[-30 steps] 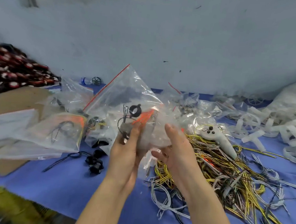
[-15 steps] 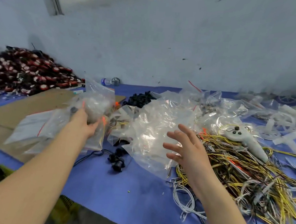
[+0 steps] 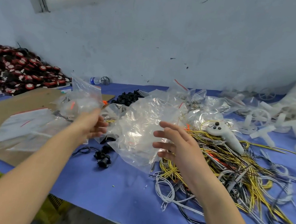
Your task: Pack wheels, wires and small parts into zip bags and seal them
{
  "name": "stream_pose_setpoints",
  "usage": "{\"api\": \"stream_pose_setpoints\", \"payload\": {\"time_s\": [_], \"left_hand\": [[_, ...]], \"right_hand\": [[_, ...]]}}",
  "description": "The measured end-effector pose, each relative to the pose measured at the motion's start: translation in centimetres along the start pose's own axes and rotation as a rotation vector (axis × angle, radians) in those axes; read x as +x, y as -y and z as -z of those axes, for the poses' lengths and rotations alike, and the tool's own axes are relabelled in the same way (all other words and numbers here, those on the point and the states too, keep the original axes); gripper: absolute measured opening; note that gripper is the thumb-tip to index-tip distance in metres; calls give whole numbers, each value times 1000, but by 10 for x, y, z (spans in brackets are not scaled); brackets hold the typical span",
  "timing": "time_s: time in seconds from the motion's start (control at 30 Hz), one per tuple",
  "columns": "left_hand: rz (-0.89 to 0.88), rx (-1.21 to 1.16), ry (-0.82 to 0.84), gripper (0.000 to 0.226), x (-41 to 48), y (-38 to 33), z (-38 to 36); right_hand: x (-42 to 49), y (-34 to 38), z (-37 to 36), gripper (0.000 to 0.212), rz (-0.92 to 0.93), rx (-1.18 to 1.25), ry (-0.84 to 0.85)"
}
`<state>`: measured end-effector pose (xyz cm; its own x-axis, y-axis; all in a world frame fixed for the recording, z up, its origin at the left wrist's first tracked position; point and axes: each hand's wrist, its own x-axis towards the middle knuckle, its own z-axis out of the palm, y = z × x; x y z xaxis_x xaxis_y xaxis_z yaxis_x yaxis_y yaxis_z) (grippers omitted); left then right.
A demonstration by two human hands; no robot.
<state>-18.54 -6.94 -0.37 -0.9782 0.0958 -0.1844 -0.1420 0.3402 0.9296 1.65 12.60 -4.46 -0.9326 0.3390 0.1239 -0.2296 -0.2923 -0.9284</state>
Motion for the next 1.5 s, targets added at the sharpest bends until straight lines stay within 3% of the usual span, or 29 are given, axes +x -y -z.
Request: {"api": "stream_pose_setpoints", "payload": {"time_s": [0.07,0.17,0.27,0.4,0.5,0.63,0.8,1.03,1.13,1.33,1.4,1.5], "left_hand": [[-143,185,47,29,-18,4,-24],[-372,521,-43,27,-34,15,-46],[-429,658,-97,21,-38,23,-49],[-615,973,41,26,-44,32,-59],[-735,1303,185,42,-44,45,-78],[-785,1447,166,57,-37,55,-101],[-851,1133,111,25,-26,63,-112],[-761,431,-155,23,-34,8,-107],[-748,38,-100,22,-60,-35,-115],[-853,-394,57,22,-142,-83,-145],[-914,-483,151,23,-168,-84,-162],[-1073,-387,247,28,-188,-78,-190]], "right_hand": [[-7,4,3,20,1,-18,23],[-19,10,13,20,6,-9,-2],[-33,14,23,21,17,16,-62],[-48,20,35,23,24,-14,-111],[-53,28,46,23,40,1,-171],[-53,33,59,24,66,33,-256],[-48,32,70,22,70,87,-296],[-41,31,72,23,79,92,-301],[-40,30,74,23,81,96,-308],[-39,38,88,23,108,108,-342],[-41,42,97,25,103,147,-363],[-47,50,116,39,72,307,-365]]}}
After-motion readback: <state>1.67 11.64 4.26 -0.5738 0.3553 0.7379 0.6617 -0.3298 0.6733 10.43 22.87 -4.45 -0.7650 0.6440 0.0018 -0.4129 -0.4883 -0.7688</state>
